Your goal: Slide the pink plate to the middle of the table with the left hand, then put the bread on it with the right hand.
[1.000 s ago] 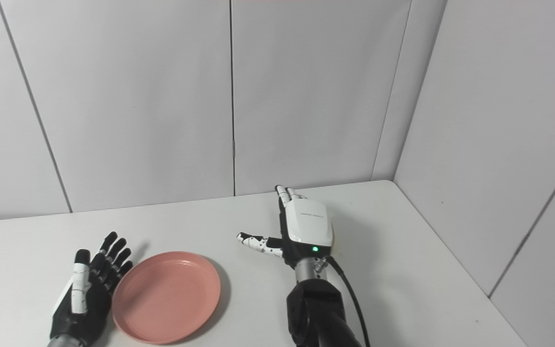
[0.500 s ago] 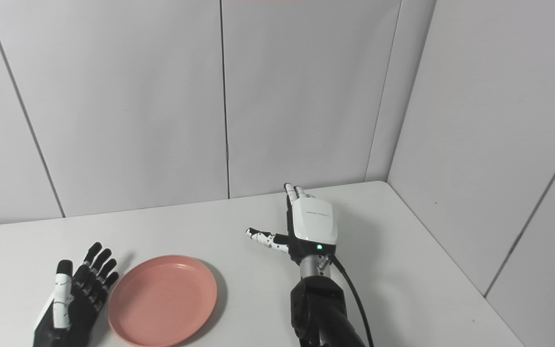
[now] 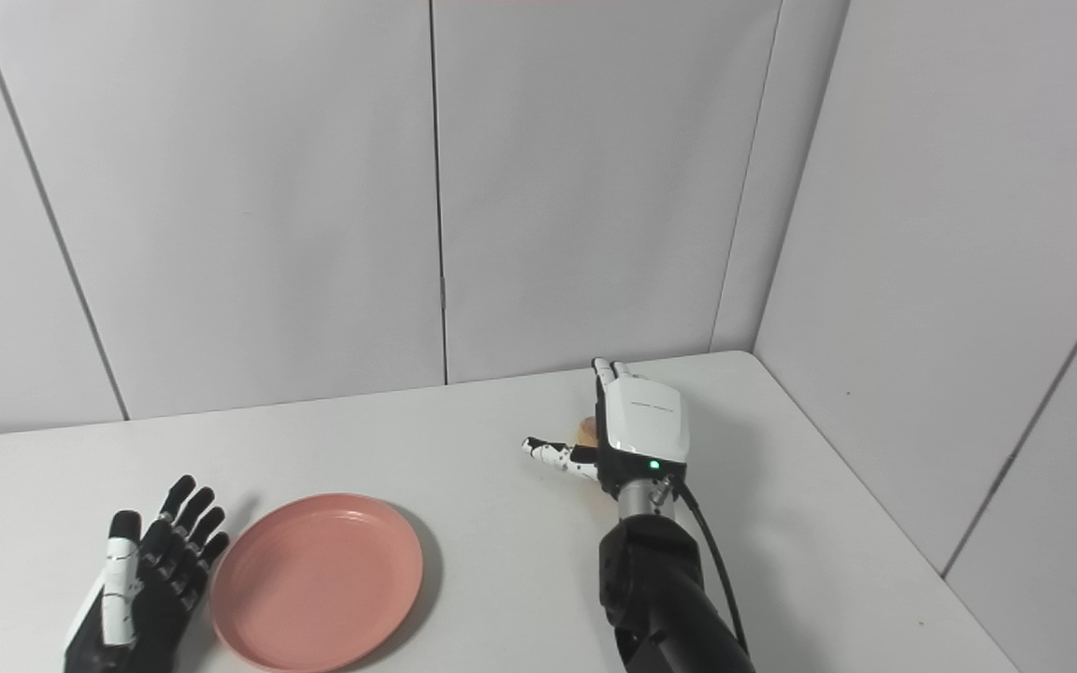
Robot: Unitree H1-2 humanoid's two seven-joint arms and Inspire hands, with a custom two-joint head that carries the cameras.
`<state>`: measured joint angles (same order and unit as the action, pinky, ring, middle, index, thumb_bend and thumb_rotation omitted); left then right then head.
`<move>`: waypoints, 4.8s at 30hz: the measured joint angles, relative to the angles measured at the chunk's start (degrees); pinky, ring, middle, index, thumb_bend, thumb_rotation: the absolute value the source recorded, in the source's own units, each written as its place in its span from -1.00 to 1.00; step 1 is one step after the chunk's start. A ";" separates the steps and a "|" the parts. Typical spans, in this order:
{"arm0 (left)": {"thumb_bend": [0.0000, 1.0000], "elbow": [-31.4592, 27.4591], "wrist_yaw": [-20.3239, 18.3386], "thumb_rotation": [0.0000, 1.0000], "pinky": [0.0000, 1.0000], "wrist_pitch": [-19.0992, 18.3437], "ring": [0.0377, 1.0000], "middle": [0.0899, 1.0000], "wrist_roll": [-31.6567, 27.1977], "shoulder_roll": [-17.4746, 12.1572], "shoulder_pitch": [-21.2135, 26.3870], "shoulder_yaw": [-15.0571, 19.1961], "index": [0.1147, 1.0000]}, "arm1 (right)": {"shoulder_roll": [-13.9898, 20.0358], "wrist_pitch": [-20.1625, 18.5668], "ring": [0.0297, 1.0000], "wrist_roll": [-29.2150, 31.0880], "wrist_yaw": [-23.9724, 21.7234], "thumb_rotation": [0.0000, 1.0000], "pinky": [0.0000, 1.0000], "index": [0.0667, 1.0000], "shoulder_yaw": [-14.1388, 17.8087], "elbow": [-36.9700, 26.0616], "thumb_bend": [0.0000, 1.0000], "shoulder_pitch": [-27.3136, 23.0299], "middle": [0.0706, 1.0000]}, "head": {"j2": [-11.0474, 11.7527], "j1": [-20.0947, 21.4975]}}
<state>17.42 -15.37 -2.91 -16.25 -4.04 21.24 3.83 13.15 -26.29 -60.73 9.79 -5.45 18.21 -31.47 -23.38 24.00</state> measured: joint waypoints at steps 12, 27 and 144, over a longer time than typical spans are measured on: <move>0.65 1.26 -0.04 0.90 1.00 1.18 1.00 1.00 0.19 0.01 0.53 -0.37 1.00 | 0.37 -0.17 0.46 2.84 -1.19 0.29 -0.05 0.73 2.77 9.34 0.91 -3.26 0.70 | -0.44 -0.79; 0.66 1.26 -0.03 0.90 1.00 1.27 1.00 1.00 0.34 0.01 0.51 -0.58 1.00 | 0.48 -0.19 0.15 3.48 -0.70 0.38 -0.28 0.74 1.67 15.62 0.87 -5.83 0.58 | -0.79 -1.23; 0.97 -1.16 5.44 0.74 0.95 2.24 1.00 1.00 6.43 6.76 -1.42 -6.22 1.00 | -4.91 18.17 -0.62 21.94 -12.78 -0.70 -0.69 -0.11 -17.66 -6.83 0.01 1.23 -0.51 | -5.45 -23.82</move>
<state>16.26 -9.93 -0.67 -9.82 2.71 19.82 -2.39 8.24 -8.13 -38.79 -2.99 -23.11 11.38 -30.24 -28.83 0.18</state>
